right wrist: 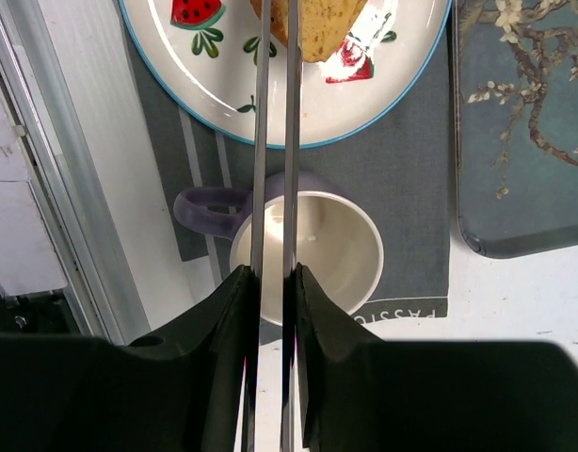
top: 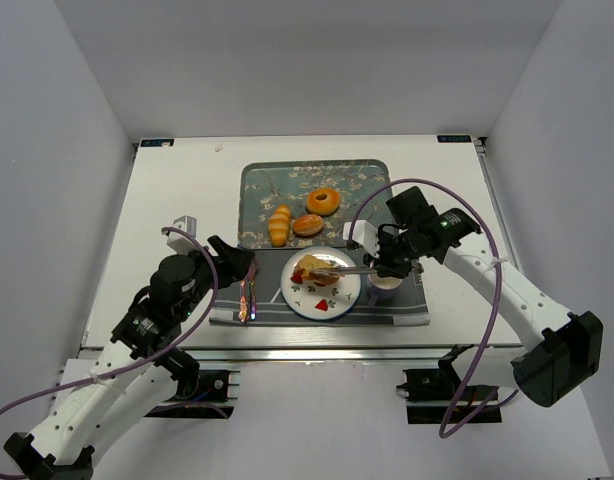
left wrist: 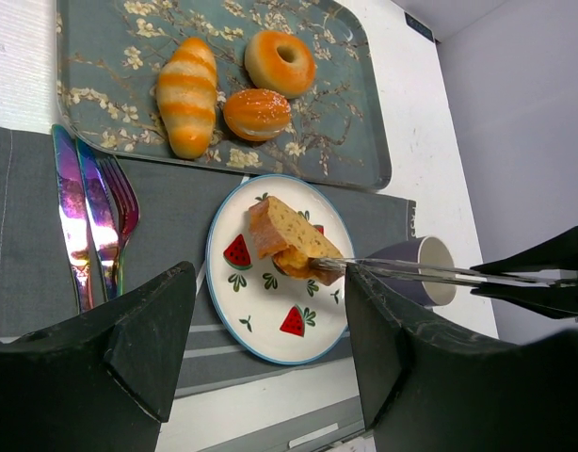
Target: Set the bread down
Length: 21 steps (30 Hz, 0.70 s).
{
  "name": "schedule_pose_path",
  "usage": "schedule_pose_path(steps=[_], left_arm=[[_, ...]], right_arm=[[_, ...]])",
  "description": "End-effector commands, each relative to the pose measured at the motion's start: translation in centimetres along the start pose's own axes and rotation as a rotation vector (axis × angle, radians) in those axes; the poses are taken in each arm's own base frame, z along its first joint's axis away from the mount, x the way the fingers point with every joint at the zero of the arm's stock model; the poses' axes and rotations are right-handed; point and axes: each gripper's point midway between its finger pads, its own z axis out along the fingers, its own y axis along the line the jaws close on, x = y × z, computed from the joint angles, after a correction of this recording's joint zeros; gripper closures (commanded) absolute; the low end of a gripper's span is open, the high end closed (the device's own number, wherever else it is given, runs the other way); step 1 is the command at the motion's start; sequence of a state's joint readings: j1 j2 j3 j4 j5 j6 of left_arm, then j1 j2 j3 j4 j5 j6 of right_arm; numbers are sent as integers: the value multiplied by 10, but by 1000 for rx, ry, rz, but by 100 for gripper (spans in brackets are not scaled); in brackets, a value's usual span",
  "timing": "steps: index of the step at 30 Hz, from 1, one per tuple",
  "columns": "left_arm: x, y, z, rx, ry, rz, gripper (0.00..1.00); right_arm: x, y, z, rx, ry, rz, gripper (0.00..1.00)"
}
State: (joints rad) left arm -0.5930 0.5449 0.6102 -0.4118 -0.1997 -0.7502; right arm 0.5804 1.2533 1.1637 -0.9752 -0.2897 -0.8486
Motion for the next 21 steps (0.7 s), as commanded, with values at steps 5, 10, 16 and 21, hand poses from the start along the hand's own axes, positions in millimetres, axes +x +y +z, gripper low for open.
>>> schedule_pose_path(steps=[5, 10, 16, 21], left_arm=[[-5, -1, -5, -4, -12, -6, 26], [-4, 0, -5, -5, -13, -6, 26], [-5, 0, -6, -6, -14, -8, 26], [-6, 0, -8, -8, -18, -10, 26]], right_arm=[[-13, 9, -8, -35, -50, -20, 63], [-19, 18, -12, -74, -79, -22, 57], [-32, 15, -20, -65, -125, -28, 59], [-52, 5, -33, -34, -185, -22, 59]])
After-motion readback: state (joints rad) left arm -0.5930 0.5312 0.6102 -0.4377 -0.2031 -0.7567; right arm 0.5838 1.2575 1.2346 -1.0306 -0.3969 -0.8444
